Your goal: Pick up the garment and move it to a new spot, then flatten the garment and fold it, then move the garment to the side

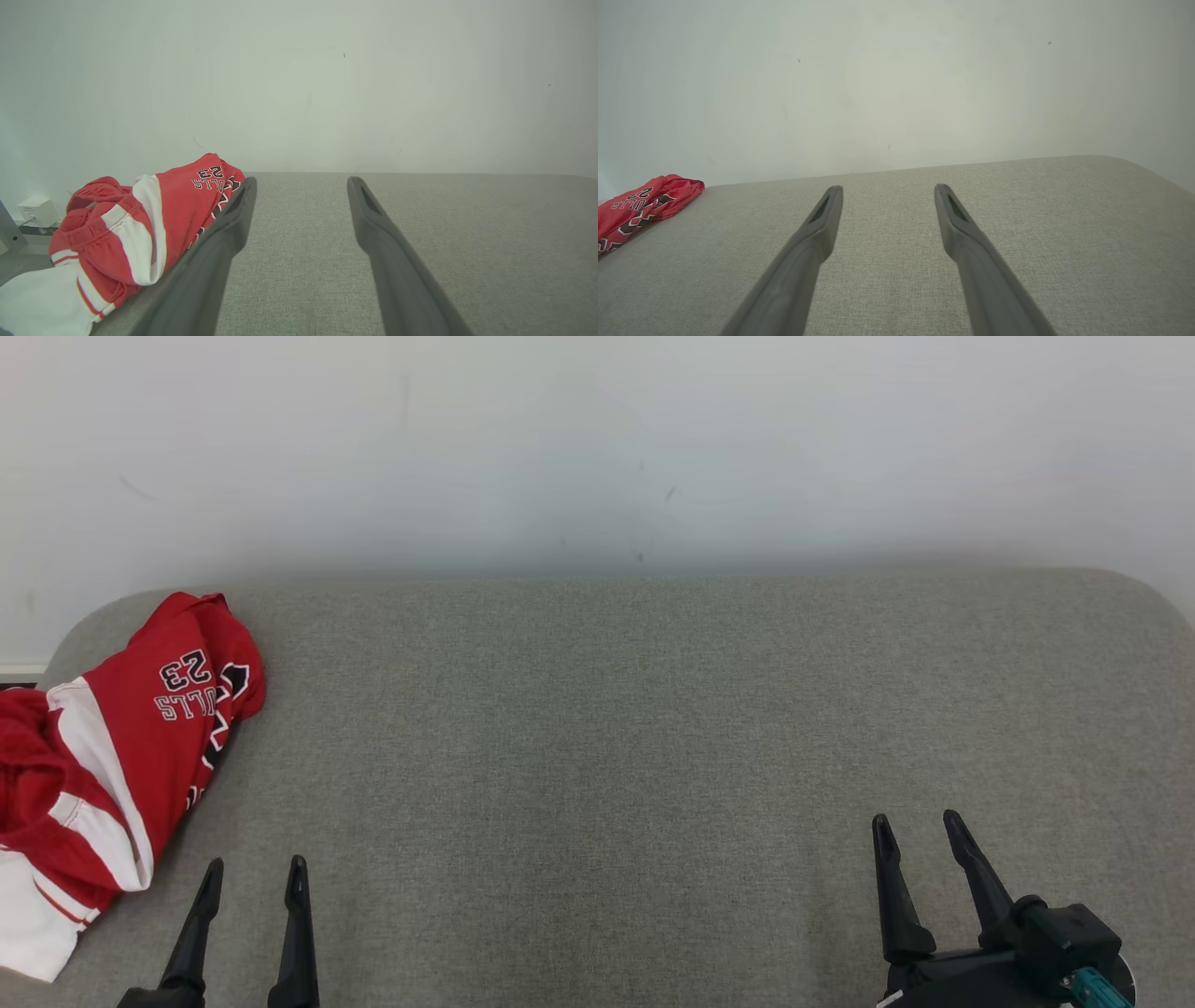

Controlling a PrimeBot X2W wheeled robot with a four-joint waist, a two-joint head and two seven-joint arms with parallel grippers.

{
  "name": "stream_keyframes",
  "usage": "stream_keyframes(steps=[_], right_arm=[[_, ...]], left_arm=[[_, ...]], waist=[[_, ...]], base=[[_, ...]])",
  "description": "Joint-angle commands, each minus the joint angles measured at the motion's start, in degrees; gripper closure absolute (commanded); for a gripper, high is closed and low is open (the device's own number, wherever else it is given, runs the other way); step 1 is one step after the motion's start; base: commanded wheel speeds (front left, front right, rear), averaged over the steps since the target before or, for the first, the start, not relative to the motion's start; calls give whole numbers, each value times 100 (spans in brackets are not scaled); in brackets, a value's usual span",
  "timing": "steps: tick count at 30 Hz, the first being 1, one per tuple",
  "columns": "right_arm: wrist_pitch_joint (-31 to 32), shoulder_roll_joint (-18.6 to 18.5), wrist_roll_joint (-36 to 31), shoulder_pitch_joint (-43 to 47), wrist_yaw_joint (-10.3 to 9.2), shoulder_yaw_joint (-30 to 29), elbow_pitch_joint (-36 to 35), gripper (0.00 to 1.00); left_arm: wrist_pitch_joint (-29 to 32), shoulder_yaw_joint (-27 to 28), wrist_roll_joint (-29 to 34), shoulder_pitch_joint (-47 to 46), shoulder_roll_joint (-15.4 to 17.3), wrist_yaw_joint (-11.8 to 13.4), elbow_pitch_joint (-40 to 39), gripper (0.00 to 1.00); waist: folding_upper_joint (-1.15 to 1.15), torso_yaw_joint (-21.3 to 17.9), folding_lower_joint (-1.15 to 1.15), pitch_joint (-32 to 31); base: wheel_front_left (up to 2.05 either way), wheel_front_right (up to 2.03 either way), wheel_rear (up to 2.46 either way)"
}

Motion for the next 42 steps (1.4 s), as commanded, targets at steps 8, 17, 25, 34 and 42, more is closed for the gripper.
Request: stream_keyframes(steps=[8,17,25,34,42], right_arm=[[27,-11,48,26,-12,-4,-4,0],[76,-11,98,82,-12,46,60,0],[74,-11,134,102,-12,75,119,0],[66,-11,164,105,-12,126,184,0],[74,-11,130,89,-12,182,218,0]], left_arm=[[-18,5,23,35,-21,-7,40,0],[-18,37,-66,-86,25,-20,214,0],[-18,74,-83,-85,86,16,321,0],[-19,88,-131,-35,152,50,392,0],[-18,132,-189,-14,194,111,419,0]], waist=[[0,99,0,11],[0,670,0,1],[0,1352,0,-14],[0,2105,0,12],[0,2628,0,22]], base=[[0,0,0],[0,0,0],[0,0,0],[0,0,0],[0,0,0]])
